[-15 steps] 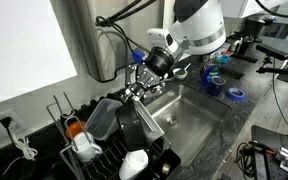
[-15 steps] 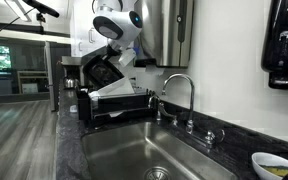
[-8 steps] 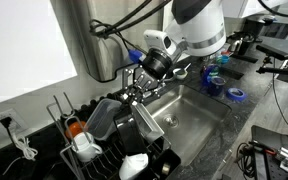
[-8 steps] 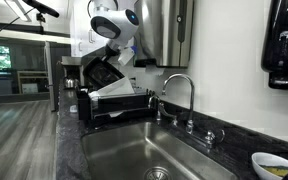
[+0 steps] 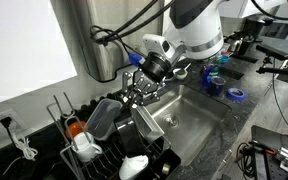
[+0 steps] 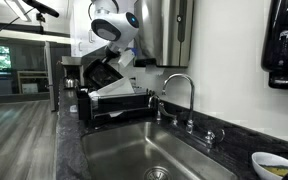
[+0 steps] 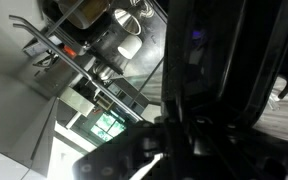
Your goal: Remove the black lunchbox from the sink and put it on the dish rack
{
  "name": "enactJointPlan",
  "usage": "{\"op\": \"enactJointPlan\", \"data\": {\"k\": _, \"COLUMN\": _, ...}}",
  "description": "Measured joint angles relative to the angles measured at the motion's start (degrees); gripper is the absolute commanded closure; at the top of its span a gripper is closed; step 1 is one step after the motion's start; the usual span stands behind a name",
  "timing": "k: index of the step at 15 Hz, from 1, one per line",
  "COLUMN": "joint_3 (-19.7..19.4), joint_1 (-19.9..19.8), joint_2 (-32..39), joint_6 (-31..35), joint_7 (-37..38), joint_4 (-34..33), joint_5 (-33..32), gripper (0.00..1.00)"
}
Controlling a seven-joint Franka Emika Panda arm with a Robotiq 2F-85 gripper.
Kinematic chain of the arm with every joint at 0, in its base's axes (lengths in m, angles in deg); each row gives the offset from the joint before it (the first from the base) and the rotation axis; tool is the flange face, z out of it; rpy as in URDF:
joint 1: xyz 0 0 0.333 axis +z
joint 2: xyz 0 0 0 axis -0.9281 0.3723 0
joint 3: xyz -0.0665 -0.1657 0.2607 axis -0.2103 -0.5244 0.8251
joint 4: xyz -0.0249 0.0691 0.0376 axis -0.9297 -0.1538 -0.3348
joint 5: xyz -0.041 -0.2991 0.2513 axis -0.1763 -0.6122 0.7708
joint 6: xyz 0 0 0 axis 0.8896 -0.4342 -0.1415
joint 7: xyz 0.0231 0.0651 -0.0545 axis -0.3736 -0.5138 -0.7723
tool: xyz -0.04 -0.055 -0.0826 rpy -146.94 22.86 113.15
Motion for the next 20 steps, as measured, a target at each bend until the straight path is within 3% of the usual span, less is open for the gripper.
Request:
{"op": "enactJointPlan", "data": {"k": 17, "joint_3": -0.1, "joint_1": -0.7, "joint_2": 2.8, "joint_6": -0.1, "joint_7": 0.0, "joint_4": -0.4, "joint_5": -0.3, "gripper": 0.98}}
{"op": "enactJointPlan", "data": {"k": 18, "joint_3": -0.1, "joint_1": -0.7, "joint_2": 2.8, "joint_6": -0.1, "joint_7": 0.1, "joint_4": -0.4, "joint_5": -0.3, "gripper": 0.68}}
{"op": "enactJointPlan", "data": {"k": 20, "joint_3": -0.1, "joint_1": -0.7, "joint_2": 2.8, "joint_6": -0.1, "joint_7": 0.1, "joint_4": -0.4, "joint_5": -0.3, "gripper": 0.60}}
